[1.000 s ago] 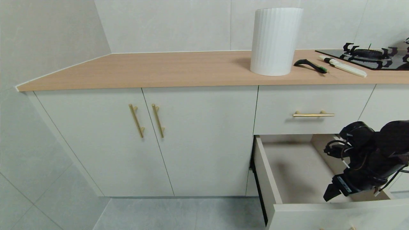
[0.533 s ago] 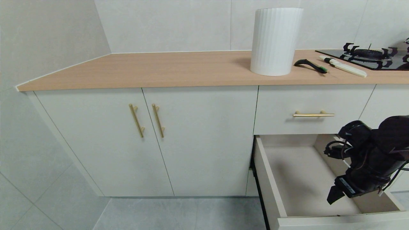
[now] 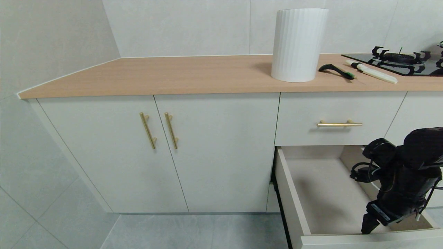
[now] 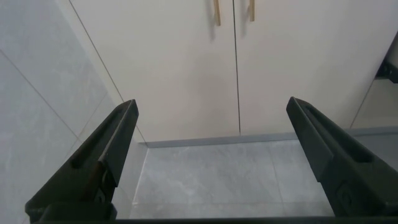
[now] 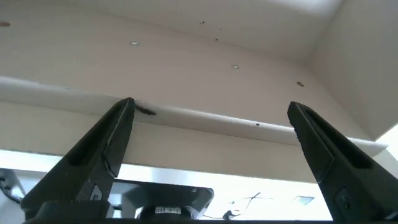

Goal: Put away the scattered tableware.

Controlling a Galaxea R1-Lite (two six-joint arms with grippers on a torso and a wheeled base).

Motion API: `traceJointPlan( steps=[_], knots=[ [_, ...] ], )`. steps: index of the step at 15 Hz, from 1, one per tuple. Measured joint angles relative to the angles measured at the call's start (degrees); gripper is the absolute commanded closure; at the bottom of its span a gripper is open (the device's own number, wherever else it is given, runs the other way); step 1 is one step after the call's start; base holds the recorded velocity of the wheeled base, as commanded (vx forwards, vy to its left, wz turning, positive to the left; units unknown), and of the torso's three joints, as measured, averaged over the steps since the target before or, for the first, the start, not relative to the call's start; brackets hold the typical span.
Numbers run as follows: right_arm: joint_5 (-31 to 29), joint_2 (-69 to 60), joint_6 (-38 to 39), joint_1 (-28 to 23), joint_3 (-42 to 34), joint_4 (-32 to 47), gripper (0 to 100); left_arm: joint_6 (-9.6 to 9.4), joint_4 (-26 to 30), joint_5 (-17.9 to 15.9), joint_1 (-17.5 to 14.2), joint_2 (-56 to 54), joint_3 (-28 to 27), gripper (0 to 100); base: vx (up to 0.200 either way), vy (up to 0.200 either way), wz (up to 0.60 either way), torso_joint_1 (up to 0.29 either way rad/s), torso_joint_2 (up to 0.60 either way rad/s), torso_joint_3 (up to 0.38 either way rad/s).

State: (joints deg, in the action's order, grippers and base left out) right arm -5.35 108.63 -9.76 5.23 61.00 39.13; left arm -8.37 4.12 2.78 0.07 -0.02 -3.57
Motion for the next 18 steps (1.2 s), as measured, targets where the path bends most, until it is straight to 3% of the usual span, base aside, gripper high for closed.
traceJointPlan(
  steps=[7, 10, 18],
  knots=[
    [1.9, -5.7, 0.4, 0.9, 2.7, 1.4, 0, 0.01, 0.0, 0.0, 0.0, 0.0, 0.0, 0, 0.0, 0.0, 0.0, 0.0, 0.0, 0.0],
    [7.4, -10.4, 3.4, 0.4, 4.8, -4.2, 0, 0.01, 0.0, 0.0, 0.0, 0.0, 0.0, 0, 0.0, 0.0, 0.0, 0.0, 0.0, 0.0],
    [7.7, -17.1, 4.1, -1.1, 4.8, -7.6, 0, 0.01, 0.0, 0.0, 0.0, 0.0, 0.0, 0, 0.0, 0.0, 0.0, 0.002, -0.06, -0.054]
  ],
)
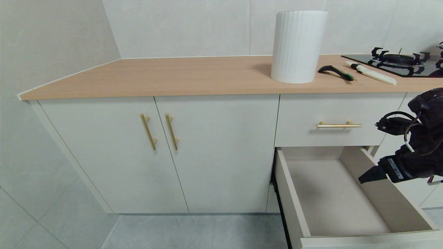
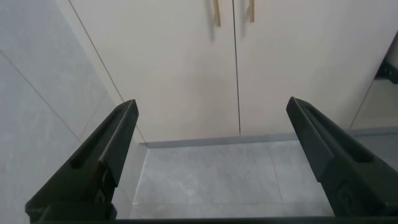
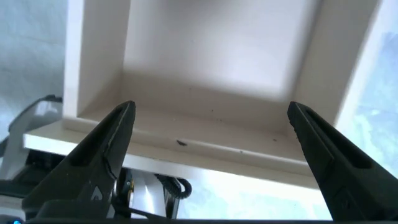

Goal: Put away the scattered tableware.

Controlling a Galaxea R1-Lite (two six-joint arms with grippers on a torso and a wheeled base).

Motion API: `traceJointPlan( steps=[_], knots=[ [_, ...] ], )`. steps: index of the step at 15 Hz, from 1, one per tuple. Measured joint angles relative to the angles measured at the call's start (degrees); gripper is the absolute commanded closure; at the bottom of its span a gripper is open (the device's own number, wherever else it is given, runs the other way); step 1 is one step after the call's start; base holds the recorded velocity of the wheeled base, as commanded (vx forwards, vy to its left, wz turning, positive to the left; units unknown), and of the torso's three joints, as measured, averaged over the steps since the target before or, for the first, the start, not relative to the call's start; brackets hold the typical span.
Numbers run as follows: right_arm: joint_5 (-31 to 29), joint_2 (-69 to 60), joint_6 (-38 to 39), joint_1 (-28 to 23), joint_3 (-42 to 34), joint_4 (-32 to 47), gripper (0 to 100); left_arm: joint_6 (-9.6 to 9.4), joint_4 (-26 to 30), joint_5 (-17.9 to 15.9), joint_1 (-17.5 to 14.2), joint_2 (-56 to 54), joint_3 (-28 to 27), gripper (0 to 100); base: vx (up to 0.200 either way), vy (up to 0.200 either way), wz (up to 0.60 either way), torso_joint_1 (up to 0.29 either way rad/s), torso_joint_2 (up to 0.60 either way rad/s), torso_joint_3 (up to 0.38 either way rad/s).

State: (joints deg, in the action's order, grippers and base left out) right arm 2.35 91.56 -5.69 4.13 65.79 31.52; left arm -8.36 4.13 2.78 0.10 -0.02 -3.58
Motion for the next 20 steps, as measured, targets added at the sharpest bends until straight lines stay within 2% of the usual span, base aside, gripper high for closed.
traceJointPlan(
  steps=[2, 8, 20],
  knots=[
    [-0.1, -1.3, 0.2, 0.0, -0.1, 0.0, 0, 0.0, 0.1, 0.0, 0.0, 0.0, 0.1, 0, 0.0, 0.0, 0.0, 0.027, -0.18, -0.327],
    [-0.1, -2.3, 0.2, 0.0, -0.1, -0.1, 0, 0.0, 0.0, 0.0, 0.0, 0.0, 0.1, 0, 0.0, 0.0, 0.0, 0.099, -0.5, -0.347],
    [-0.1, -2.3, 0.3, 0.0, -0.1, -1.4, 0, -0.01, -0.1, 0.0, 0.0, 0.0, 0.0, 0, 0.0, 0.0, 0.0, 0.163, -0.46, -0.297]
  ],
)
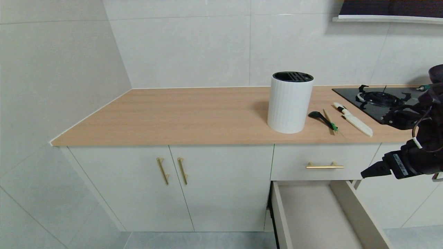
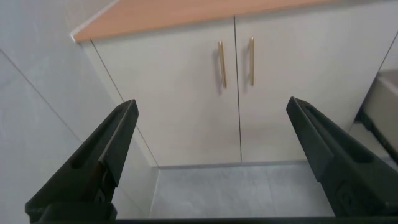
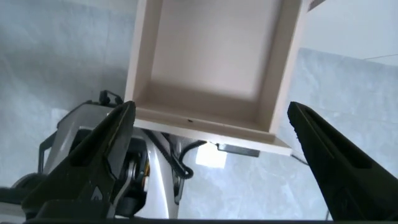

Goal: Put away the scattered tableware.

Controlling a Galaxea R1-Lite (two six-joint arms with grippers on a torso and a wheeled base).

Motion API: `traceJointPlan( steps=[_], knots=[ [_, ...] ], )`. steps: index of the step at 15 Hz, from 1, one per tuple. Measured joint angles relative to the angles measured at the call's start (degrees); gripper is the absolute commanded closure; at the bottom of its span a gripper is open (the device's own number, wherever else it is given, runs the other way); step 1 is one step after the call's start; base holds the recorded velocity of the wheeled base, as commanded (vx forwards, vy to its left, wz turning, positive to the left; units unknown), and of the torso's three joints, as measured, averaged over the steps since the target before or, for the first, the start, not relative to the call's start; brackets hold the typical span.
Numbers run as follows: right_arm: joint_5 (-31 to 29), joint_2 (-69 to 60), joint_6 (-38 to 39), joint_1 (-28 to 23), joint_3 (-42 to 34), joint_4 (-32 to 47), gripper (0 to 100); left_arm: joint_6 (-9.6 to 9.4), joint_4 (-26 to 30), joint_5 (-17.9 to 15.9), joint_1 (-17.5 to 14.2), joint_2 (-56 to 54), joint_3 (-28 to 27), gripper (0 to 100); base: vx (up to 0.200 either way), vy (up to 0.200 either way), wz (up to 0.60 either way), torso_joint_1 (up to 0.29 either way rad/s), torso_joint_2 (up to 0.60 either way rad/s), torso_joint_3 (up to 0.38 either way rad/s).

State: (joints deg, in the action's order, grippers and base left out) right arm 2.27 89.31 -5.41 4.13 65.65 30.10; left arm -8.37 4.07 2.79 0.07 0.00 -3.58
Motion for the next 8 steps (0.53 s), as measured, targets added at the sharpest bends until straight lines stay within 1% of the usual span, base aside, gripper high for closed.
traceJointPlan(
  steps=[2, 5, 7, 8],
  knots=[
    [0.0, 0.0, 1.7, 0.0, 0.1, -1.9, 0, -0.02, 0.0, 0.0, 0.0, 0.0, 0.0, 0, 0.0, 0.0, 0.0, 0.056, -0.12, -0.073],
    [-0.2, 0.7, 3.0, -0.1, 1.0, -9.4, 0, 0.01, 0.0, 0.0, 0.0, 0.0, 0.0, 0, 0.0, 0.0, 0.0, 0.0, 0.0, 0.0],
    [-1.9, 3.6, 3.3, -0.3, 5.2, -10.8, 0, 0.01, 0.0, 0.0, 0.0, 0.0, 0.0, 0, 0.0, 0.0, 0.0, 0.0, 0.0, 0.0],
    [-4.0, 6.4, 4.7, -0.4, 8.8, -11.1, 0, 0.01, 0.0, 0.0, 0.0, 0.0, 0.0, 0, 0.0, 0.0, 0.0, 0.0, 0.0, 0.0]
  ],
)
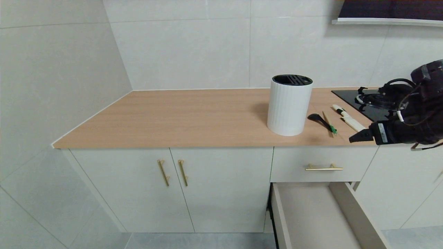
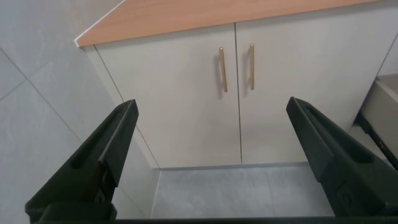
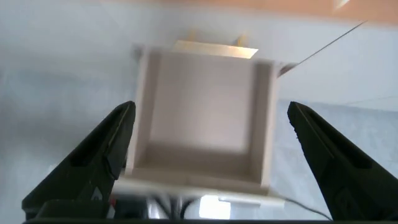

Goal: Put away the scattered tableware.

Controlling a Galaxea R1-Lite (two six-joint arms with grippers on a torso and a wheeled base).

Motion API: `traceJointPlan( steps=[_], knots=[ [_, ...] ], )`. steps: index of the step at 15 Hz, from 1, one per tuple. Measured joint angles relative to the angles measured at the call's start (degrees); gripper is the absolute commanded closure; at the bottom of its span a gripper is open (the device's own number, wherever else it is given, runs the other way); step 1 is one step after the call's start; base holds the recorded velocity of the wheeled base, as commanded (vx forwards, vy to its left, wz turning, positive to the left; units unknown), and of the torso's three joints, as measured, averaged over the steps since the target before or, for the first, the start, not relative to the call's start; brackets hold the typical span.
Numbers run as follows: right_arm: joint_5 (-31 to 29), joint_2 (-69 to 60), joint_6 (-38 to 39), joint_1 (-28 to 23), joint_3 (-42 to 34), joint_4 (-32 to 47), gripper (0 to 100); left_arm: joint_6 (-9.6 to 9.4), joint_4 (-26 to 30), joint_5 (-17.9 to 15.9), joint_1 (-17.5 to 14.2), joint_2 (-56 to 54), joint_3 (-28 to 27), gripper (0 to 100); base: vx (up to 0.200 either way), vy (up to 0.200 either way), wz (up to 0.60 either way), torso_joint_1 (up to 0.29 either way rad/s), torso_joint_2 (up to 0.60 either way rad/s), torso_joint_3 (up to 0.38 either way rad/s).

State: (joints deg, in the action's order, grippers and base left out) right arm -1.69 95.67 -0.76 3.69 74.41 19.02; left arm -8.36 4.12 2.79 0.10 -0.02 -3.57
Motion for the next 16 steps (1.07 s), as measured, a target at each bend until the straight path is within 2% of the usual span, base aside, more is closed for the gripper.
traceJointPlan(
  steps=[4, 8, 12, 16],
  knots=[
    [-7.6, 13.3, 7.9, 0.0, 14.8, -0.2, 0, 0.0, 0.0, 0.0, 0.0, 0.0, 0.0, 0, 0.0, 0.0, 0.0, 0.0, 0.0, 0.0],
    [-9.0, 24.3, 13.4, -0.1, 24.2, -0.2, 0, 0.0, 0.0, 0.0, 0.0, 0.0, 0.0, 0, 0.0, 0.0, 0.0, 0.0, 0.0, 0.0],
    [-9.2, 30.5, 16.7, -0.1, 29.0, -0.7, 0, 0.0, 0.0, 0.0, 0.0, 0.0, 0.0, 0, 0.0, 0.0, 0.0, 0.0, 0.0, 0.0],
    [-9.2, 32.6, 16.9, -0.1, 29.8, -0.8, 0, 0.02, 0.0, 0.0, 0.0, 0.0, 0.0, 0, 0.0, 0.0, 0.0, 0.0, 0.0, 0.0]
  ],
)
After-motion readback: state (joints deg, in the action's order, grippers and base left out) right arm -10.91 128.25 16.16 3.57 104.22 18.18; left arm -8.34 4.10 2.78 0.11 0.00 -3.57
